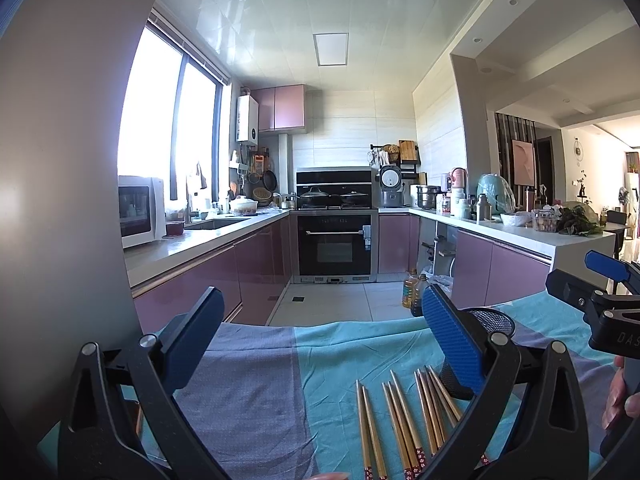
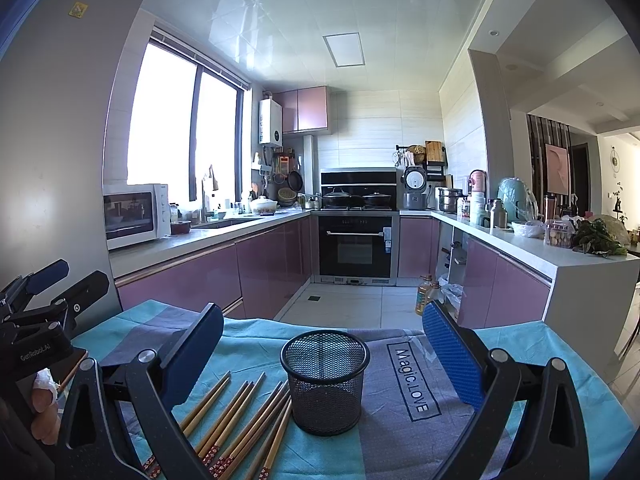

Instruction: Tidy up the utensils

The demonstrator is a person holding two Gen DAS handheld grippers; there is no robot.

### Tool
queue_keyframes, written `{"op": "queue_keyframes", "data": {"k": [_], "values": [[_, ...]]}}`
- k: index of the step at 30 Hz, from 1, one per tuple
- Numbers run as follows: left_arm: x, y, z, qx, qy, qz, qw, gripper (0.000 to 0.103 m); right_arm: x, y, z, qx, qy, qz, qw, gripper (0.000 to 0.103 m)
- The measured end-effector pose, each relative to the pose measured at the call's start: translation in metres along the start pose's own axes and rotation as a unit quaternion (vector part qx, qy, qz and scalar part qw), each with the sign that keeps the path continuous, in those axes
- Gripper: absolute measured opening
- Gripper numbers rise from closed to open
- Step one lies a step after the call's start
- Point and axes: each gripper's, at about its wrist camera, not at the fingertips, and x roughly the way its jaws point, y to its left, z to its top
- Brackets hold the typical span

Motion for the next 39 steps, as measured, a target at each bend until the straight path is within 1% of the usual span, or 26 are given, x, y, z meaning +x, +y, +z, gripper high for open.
{"op": "queue_keyframes", "data": {"k": [39], "values": [[0.0007,0.0014,0.0011,0.0,-0.001,-0.005,1.0,0.097,0.0,-0.0059,0.0023,0.007,0.0,0.005,1.0,0.097]]}}
